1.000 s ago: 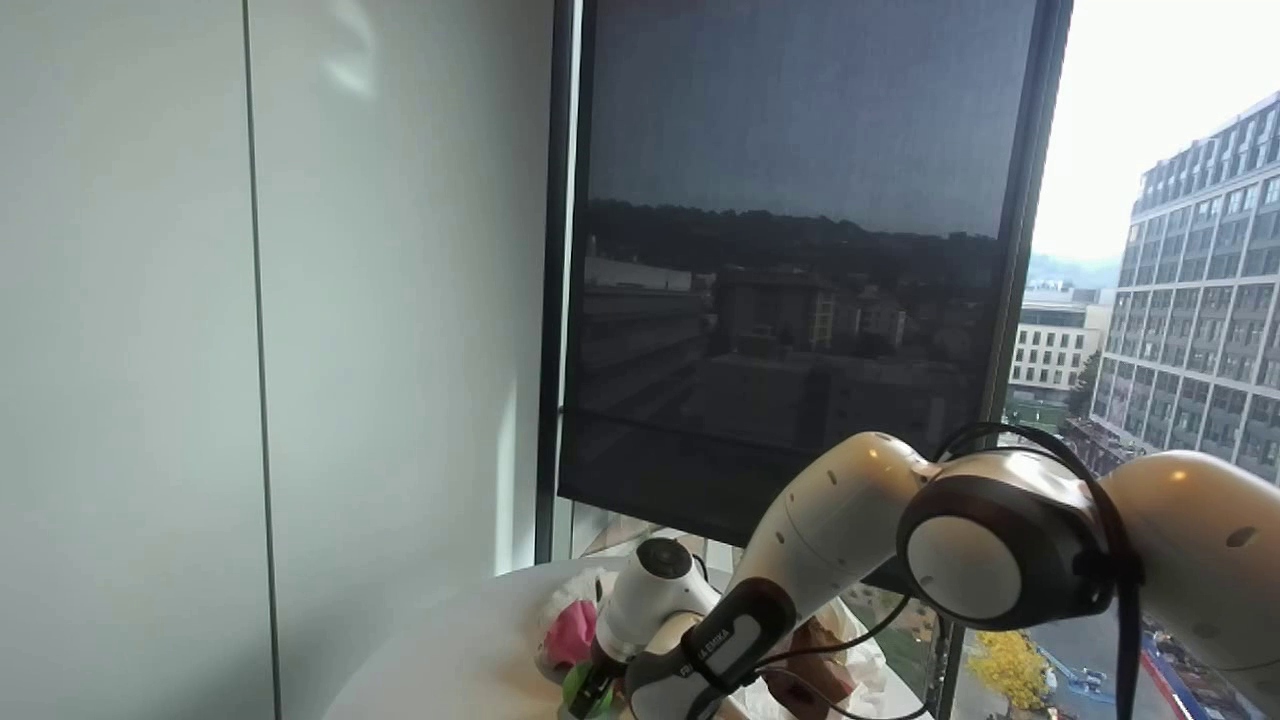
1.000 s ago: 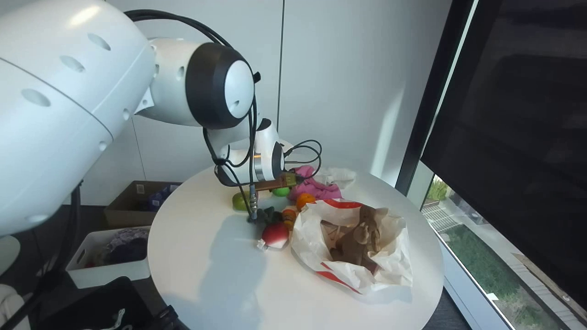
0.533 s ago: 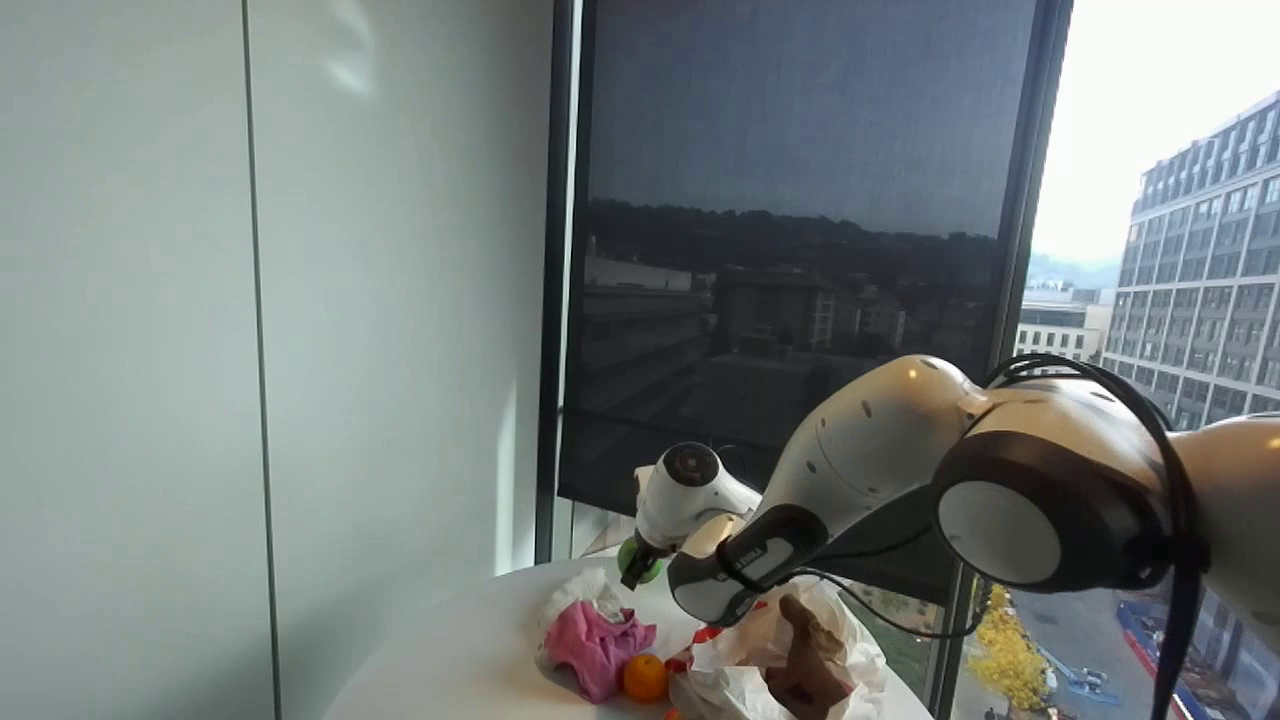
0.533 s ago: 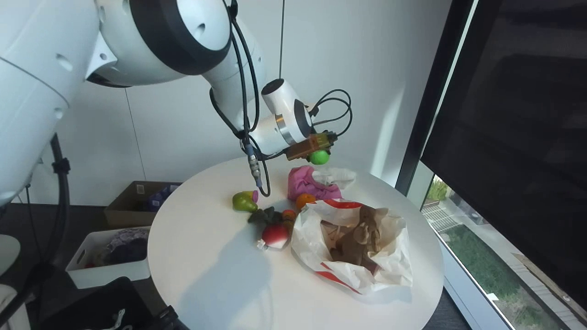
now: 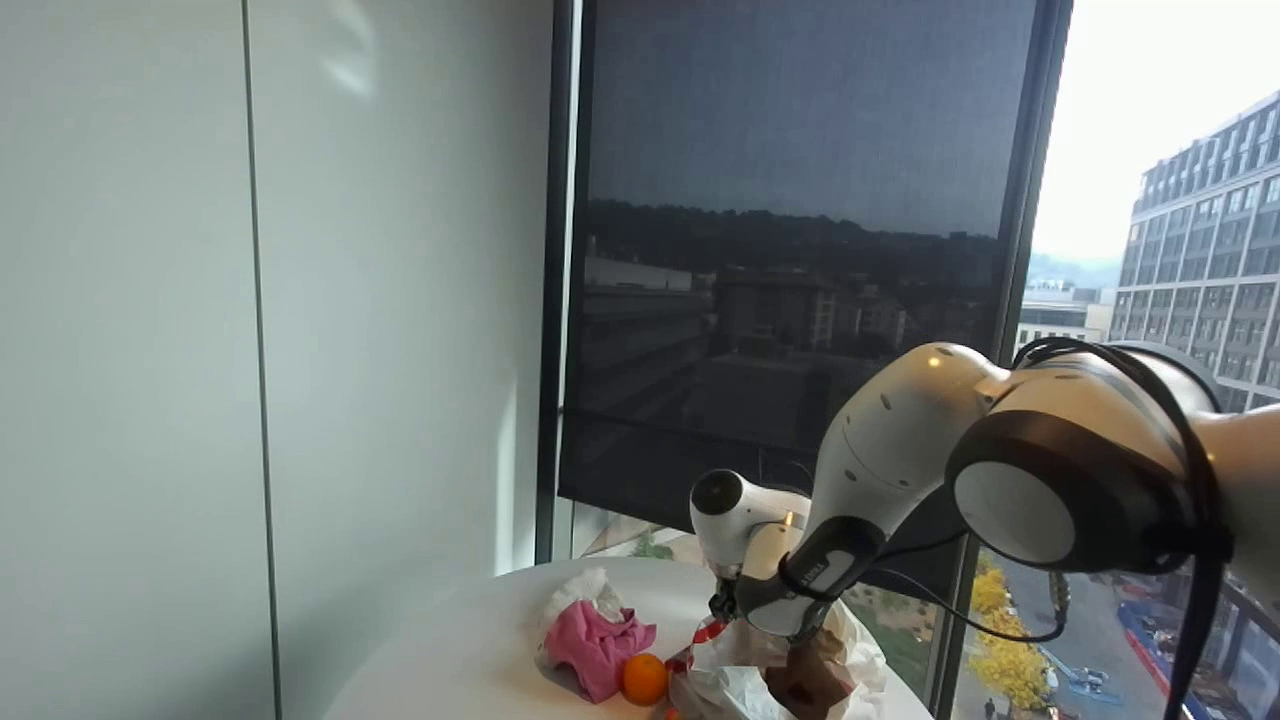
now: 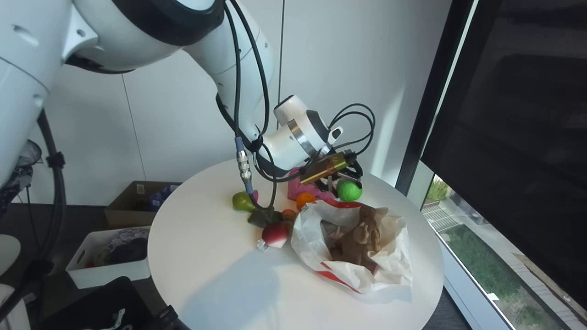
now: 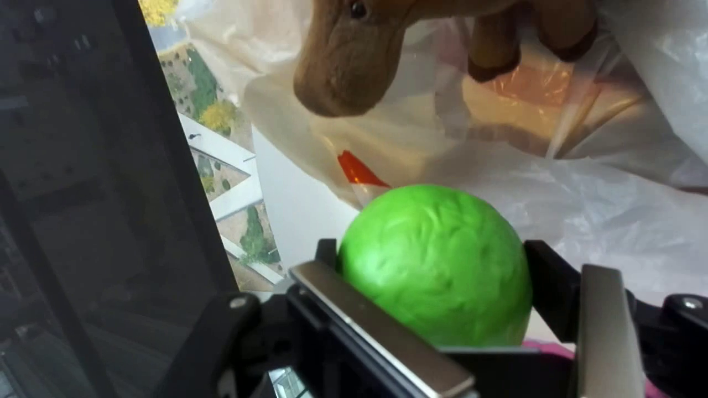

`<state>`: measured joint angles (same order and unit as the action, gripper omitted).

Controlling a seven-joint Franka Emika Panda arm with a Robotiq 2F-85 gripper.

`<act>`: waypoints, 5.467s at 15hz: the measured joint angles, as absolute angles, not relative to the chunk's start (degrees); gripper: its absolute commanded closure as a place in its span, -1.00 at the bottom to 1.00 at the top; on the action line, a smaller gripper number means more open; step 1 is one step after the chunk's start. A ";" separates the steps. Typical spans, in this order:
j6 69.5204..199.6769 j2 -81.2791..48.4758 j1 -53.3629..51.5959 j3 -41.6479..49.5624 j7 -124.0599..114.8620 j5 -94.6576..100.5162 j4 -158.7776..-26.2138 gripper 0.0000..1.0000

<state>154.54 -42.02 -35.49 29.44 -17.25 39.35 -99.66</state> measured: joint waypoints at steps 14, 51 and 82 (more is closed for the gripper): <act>156.85 -48.98 -21.17 18.48 -32.56 51.57 -98.35 -0.17; 152.31 -55.21 -14.41 -4.15 10.06 17.81 -84.61 -1.00; 125.40 -36.97 -20.98 8.58 2.77 29.82 -88.17 -0.09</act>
<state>125.40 -36.97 -20.98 8.58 2.77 29.82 -88.17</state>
